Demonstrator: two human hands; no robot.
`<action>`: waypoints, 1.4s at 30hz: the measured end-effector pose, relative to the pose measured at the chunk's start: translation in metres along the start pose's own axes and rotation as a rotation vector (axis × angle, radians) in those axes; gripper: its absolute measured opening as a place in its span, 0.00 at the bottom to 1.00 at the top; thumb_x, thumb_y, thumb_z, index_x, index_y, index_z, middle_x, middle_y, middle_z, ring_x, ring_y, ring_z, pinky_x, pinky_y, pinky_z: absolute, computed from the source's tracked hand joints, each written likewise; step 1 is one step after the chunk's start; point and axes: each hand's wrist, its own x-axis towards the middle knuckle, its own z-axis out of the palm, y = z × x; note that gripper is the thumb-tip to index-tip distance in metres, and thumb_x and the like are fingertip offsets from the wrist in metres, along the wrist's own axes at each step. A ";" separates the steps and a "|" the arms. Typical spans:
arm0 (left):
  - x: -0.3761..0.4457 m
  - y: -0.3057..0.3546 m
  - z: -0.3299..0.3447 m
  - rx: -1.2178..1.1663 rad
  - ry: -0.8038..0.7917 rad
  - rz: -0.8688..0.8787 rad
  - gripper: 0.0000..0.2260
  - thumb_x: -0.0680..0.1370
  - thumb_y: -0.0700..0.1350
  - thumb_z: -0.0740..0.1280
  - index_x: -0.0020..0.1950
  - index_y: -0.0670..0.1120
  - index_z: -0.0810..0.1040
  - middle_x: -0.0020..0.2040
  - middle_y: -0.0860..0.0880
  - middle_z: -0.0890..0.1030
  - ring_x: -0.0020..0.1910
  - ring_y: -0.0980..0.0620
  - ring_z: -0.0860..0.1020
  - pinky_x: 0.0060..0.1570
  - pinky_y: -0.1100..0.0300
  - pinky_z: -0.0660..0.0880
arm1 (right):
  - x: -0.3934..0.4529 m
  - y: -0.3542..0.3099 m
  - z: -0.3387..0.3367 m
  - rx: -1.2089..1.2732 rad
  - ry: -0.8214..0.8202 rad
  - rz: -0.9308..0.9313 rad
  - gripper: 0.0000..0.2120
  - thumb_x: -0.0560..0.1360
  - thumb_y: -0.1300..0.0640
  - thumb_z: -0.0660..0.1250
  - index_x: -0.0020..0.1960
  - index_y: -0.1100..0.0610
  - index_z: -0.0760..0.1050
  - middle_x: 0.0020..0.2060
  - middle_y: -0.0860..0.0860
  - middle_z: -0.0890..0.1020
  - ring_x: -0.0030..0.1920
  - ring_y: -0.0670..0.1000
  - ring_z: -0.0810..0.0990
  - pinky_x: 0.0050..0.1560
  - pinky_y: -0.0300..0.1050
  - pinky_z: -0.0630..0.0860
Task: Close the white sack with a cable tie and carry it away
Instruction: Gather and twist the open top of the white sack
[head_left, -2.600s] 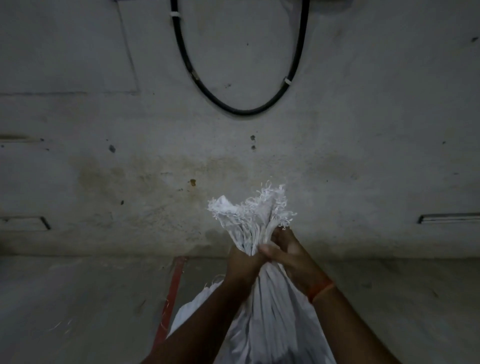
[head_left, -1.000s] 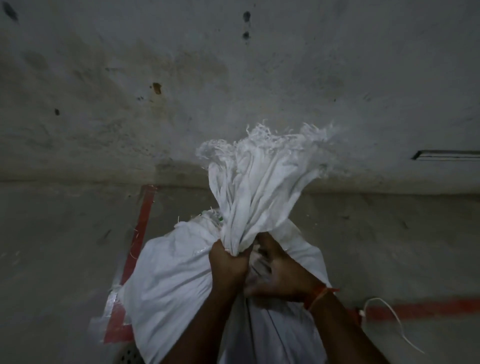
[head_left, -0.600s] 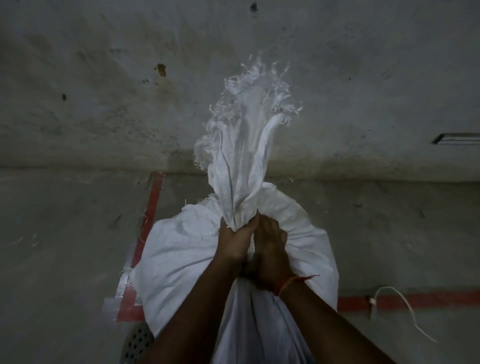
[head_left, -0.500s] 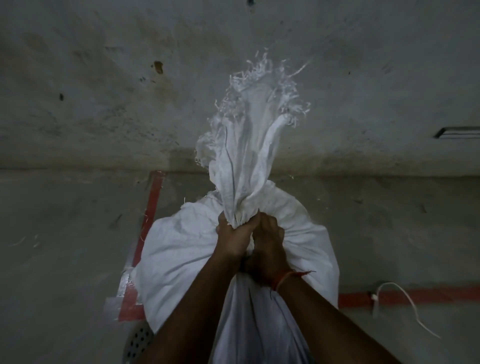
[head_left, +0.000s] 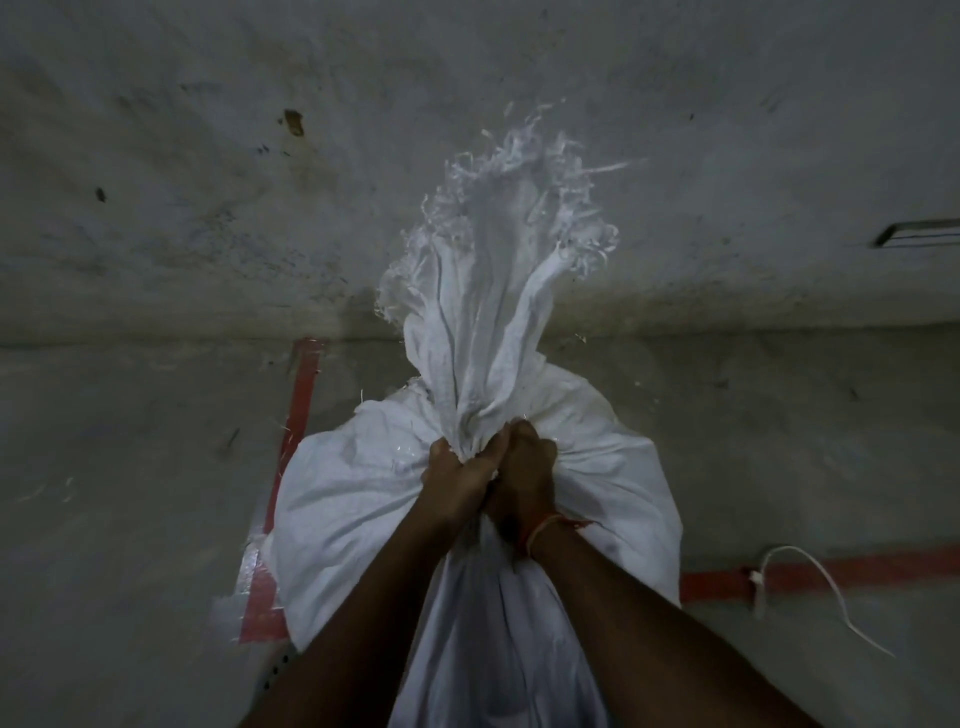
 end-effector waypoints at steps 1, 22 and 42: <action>0.001 -0.003 0.000 0.001 0.003 -0.001 0.39 0.63 0.71 0.74 0.67 0.51 0.75 0.61 0.52 0.83 0.62 0.52 0.80 0.65 0.47 0.76 | 0.000 0.002 -0.001 -0.043 -0.034 -0.038 0.26 0.76 0.44 0.61 0.67 0.59 0.71 0.64 0.58 0.76 0.67 0.59 0.73 0.68 0.56 0.67; -0.013 -0.007 0.007 0.100 0.008 0.133 0.07 0.80 0.53 0.66 0.56 0.56 0.80 0.55 0.54 0.85 0.59 0.56 0.82 0.63 0.56 0.77 | -0.004 0.013 0.015 0.002 0.219 -0.068 0.20 0.77 0.50 0.52 0.56 0.59 0.78 0.52 0.61 0.82 0.51 0.61 0.80 0.53 0.57 0.78; -0.088 0.033 -0.010 0.227 0.250 0.359 0.41 0.70 0.58 0.76 0.77 0.51 0.59 0.69 0.58 0.71 0.66 0.58 0.73 0.65 0.57 0.73 | -0.071 0.008 -0.065 0.010 0.144 -0.297 0.37 0.65 0.30 0.65 0.70 0.44 0.66 0.66 0.42 0.72 0.69 0.47 0.65 0.65 0.51 0.64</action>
